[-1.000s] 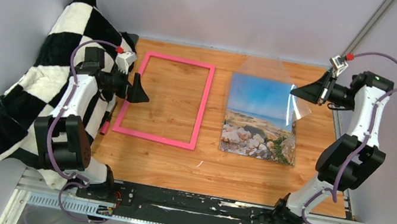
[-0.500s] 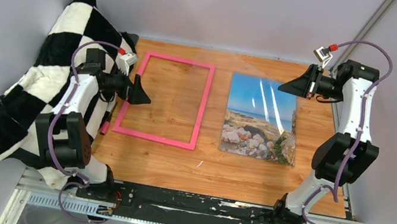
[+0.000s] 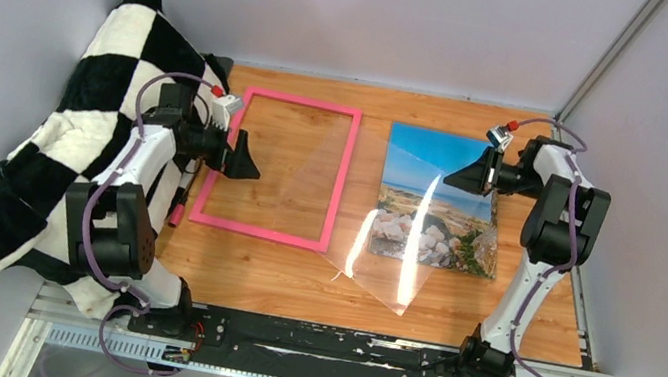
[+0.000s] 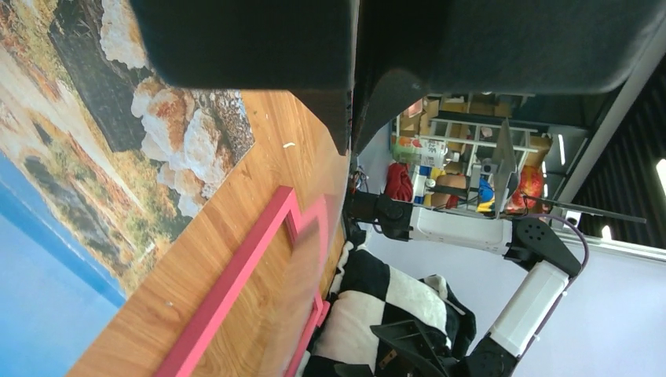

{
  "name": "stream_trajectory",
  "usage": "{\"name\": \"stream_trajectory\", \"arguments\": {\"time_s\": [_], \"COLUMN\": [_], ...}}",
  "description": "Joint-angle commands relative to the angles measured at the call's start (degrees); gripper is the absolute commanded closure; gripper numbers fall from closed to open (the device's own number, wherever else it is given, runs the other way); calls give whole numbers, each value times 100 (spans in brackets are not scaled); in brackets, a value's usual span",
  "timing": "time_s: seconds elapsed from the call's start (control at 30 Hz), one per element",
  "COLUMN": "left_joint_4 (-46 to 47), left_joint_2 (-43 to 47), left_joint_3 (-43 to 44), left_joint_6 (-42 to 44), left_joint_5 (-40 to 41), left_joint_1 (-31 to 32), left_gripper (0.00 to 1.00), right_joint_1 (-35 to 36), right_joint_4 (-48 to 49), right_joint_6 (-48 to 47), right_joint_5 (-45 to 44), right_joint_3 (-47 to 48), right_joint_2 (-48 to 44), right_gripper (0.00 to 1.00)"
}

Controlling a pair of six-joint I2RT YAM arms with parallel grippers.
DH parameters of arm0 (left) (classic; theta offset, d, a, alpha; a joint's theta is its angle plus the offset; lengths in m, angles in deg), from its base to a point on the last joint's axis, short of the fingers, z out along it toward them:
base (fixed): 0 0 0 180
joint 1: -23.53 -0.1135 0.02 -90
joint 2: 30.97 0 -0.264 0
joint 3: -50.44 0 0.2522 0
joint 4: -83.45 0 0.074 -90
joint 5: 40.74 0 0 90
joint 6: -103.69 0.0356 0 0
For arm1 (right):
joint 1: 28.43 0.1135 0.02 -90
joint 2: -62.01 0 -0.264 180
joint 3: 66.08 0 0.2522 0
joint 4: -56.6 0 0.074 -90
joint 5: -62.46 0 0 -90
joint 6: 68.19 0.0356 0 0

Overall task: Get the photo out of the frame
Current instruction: Place the photo frame item at the center of the board.

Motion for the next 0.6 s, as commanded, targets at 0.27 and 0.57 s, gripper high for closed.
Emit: {"name": "stream_trajectory", "arguments": {"time_s": [0.27,0.57], "left_joint_4": [1136,2263], "left_joint_2": [-452,-316], "left_joint_3": [111,-473], "left_joint_6": [-1207,-1876], "left_joint_5": [1772,1605], "left_joint_1": [439,641], "left_gripper": [0,0], "right_joint_1": [-398,-429], "right_joint_4": [-399,-394], "right_joint_6": [-997,-2031], "right_joint_5": [925,933], "right_joint_3": [-650,-1091], "right_joint_2": [83,-212], "right_gripper": [99,94]}}
